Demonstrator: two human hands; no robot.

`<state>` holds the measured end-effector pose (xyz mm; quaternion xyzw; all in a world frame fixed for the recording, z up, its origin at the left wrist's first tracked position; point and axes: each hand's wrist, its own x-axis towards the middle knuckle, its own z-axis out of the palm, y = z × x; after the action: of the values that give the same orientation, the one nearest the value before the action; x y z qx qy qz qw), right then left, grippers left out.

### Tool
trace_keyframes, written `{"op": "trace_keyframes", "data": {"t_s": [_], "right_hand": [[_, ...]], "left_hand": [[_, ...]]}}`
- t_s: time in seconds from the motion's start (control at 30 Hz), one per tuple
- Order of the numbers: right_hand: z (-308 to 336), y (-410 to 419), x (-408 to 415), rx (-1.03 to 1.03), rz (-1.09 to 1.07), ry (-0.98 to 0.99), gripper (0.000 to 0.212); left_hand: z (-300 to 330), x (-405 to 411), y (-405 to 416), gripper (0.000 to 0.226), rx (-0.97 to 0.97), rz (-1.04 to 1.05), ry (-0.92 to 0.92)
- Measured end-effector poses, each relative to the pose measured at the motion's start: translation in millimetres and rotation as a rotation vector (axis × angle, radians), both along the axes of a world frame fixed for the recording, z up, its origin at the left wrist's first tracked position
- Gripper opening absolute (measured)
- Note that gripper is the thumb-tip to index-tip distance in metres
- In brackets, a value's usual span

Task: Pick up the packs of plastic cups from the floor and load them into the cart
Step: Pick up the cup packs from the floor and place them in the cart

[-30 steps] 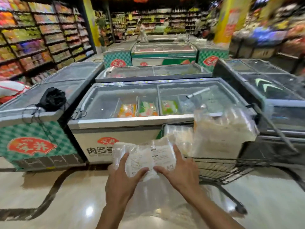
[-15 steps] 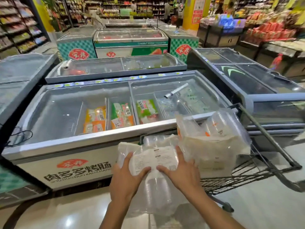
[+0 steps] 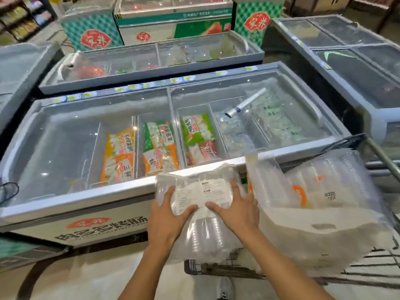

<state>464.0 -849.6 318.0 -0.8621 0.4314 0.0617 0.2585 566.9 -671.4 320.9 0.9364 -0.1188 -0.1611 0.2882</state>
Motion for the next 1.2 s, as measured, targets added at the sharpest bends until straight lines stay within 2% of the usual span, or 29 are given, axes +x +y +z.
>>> {"op": "trace_keyframes", "data": {"t_s": [0.3, 0.57, 0.73, 1.0, 1.1, 1.2], "right_hand": [[-75.8, -55.2, 55.5, 0.012, -0.102, 0.109, 0.119], [-111.5, -58.4, 64.8, -0.078, -0.164, 0.175, 0.107], [-136.6, -61.4, 62.3, -0.039, -0.169, 0.214, 0.108], [-128.7, -61.3, 62.6, -0.08, -0.131, 0.198, 0.11], [-120.6, -57.1, 61.2, -0.094, -0.093, 0.15, 0.106], [-109.7, -53.1, 60.9, -0.115, -0.018, 0.114, 0.099]], "left_hand": [[-73.5, 61.3, -74.8, 0.104, 0.01, -0.046, 0.138], [-114.8, 75.4, -103.8, 0.103, -0.077, -0.094, 0.179], [-133.6, 77.1, -105.0, 0.105, -0.06, -0.104, 0.228], [-124.1, 79.4, -102.3, 0.109, 0.078, -0.187, 0.189], [-118.0, 73.4, -90.7, 0.11, 0.097, -0.179, 0.101], [-112.4, 65.0, -75.6, 0.111, 0.095, -0.147, 0.098]]}}
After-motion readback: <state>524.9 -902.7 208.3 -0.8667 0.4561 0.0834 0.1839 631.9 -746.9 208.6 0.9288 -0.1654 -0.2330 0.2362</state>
